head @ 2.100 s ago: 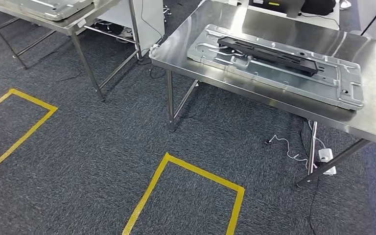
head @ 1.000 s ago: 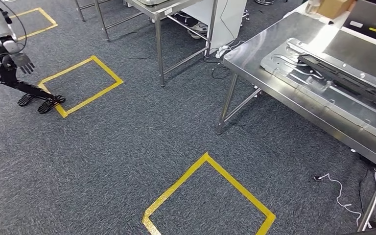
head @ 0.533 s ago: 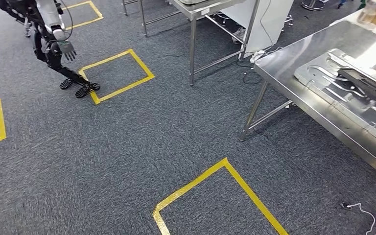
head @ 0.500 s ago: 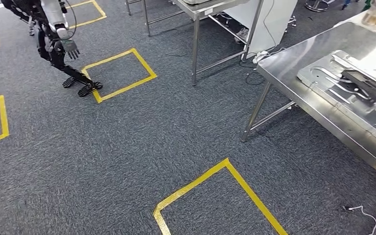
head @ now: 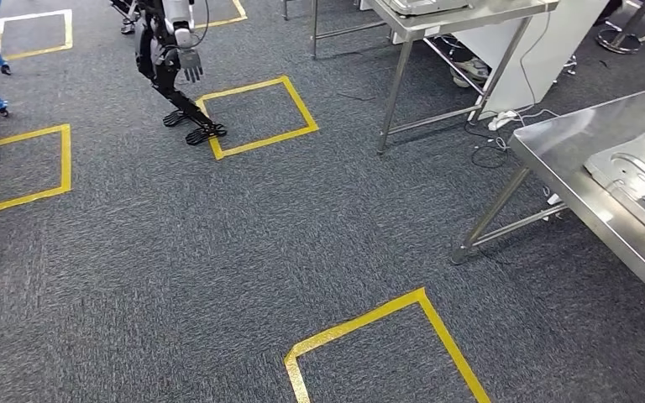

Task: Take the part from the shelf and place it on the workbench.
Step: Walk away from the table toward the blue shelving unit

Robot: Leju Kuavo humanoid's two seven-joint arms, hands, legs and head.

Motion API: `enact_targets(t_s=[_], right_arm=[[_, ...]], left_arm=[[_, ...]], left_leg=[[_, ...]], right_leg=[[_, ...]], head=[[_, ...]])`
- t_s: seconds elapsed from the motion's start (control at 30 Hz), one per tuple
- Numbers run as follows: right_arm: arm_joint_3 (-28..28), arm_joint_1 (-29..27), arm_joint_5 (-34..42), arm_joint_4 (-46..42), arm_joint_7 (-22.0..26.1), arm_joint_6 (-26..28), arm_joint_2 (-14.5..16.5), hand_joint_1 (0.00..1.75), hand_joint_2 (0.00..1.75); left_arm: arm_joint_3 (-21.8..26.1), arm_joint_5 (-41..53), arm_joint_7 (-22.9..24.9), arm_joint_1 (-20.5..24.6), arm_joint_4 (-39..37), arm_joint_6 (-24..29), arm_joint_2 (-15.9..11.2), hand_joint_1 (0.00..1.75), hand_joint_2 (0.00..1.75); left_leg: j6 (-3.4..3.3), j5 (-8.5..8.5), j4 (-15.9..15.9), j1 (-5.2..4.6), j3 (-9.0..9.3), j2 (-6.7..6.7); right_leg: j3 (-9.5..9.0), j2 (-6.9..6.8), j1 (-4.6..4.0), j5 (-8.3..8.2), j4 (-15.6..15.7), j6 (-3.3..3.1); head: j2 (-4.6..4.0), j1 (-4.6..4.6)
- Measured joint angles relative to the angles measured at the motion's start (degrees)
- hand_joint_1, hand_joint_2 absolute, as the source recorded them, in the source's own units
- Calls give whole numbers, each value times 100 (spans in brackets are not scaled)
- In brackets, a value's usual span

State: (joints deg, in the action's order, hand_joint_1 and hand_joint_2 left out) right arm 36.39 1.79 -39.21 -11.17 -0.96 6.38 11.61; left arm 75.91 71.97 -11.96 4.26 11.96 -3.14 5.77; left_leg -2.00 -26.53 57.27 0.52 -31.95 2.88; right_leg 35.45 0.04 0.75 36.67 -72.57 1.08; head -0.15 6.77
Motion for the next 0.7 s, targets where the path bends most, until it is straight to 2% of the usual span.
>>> enact_targets(t_s=[0.03,0.1,0.13,0.17,0.2,0.23,0.27,0.3,0.37,0.43,0.47,0.5,0.53,0.6,0.63,0.67,0.7], right_arm=[[0,-3,0,0,0,0,0,0,0],[0,-19,0,1,0,0,-5,0,0],[0,-20,0,2,0,0,-9,0,0],[0,-16,-1,2,0,0,-12,0,0],[1,-5,-1,1,0,1,-15,0,0],[1,9,-1,1,0,1,-16,0,0],[2,15,-1,0,0,1,-17,0,0],[3,11,0,0,0,1,-17,0,0],[4,-14,0,1,0,-4,-16,0,0],[4,-35,0,2,0,-14,-16,0,0],[4,-35,0,2,1,-18,-17,0,0],[4,-32,-1,2,1,-22,-17,0,0],[4,-26,-3,2,2,-27,-17,0,0],[4,-16,-10,2,3,-41,-17,0,0],[4,-12,-14,2,3,-46,-16,0,0],[4,-4,-16,2,4,-49,-16,0,0],[4,10,-17,2,4,-48,-13,0,0]], left_arm=[[0,0,0,0,0,0,0,0,0],[0,1,0,4,0,-1,7,0,0],[0,0,0,8,0,-1,11,0,0],[0,0,0,6,0,-1,16,0,0],[0,-1,0,2,0,-1,18,0,0],[0,-1,0,-8,0,-1,17,0,0],[0,-2,0,-17,0,-1,19,0,0],[0,-2,1,-16,0,-1,20,0,0],[-1,-2,2,3,0,0,21,0,0],[-2,-2,1,13,0,1,20,0,0],[-2,-2,-1,7,0,2,20,0,0],[-2,-1,-1,-2,0,2,20,0,0],[-2,-1,-1,-11,0,2,20,0,0],[-2,0,-4,-9,0,1,19,0,0],[-2,0,-7,-2,0,0,18,0,0],[-2,-1,-9,1,0,0,17,0,0],[-2,-4,-11,-3,0,-1,16,0,0]], left_leg=[[5,-3,11,-1,8,88],[33,-11,43,2,-4,240],[64,-8,56,9,-29,304],[103,2,60,21,-59,368],[150,20,56,31,-83,439],[188,31,52,43,-103,476],[215,13,83,38,-125,407],[233,-63,201,28,-183,268],[256,-392,791,11,-465,-83],[289,-694,1506,20,-808,-201],[303,-708,1658,27,-874,-222],[313,-618,1594,34,-827,-246],[316,-443,1310,41,-665,-293],[290,-128,498,26,-219,-520],[259,-52,219,8,-71,-605],[227,-39,87,-12,-8,-652],[193,-48,76,-35,-16,-614]], right_leg=[[-137,52,0,-243,339,-20],[-437,344,4,-612,1095,-77],[-515,463,0,-687,1316,-99],[-538,538,-9,-692,1405,-119],[-535,509,-19,-696,1427,-134],[-545,432,-11,-713,1448,-163],[-567,356,-4,-731,1485,-197],[-590,268,5,-749,1525,-232],[-621,74,-8,-758,1568,-283],[-623,-122,-31,-742,1562,-305],[-626,-210,-37,-731,1560,-307],[-634,-291,-39,-719,1557,-304],[-649,-365,-39,-702,1553,-294],[-690,-496,-55,-654,1533,-248],[-706,-553,-69,-632,1521,-219],[-717,-604,-82,-614,1512,-192],[-724,-650,-94,-605,1509,-169]], head=[[0,0],[0,1],[0,1],[-1,2],[0,2],[0,2],[0,2],[0,-1],[0,-4],[0,-5],[0,-5],[0,-6],[0,-6],[0,-6],[0,-5],[0,-4],[0,-4]])
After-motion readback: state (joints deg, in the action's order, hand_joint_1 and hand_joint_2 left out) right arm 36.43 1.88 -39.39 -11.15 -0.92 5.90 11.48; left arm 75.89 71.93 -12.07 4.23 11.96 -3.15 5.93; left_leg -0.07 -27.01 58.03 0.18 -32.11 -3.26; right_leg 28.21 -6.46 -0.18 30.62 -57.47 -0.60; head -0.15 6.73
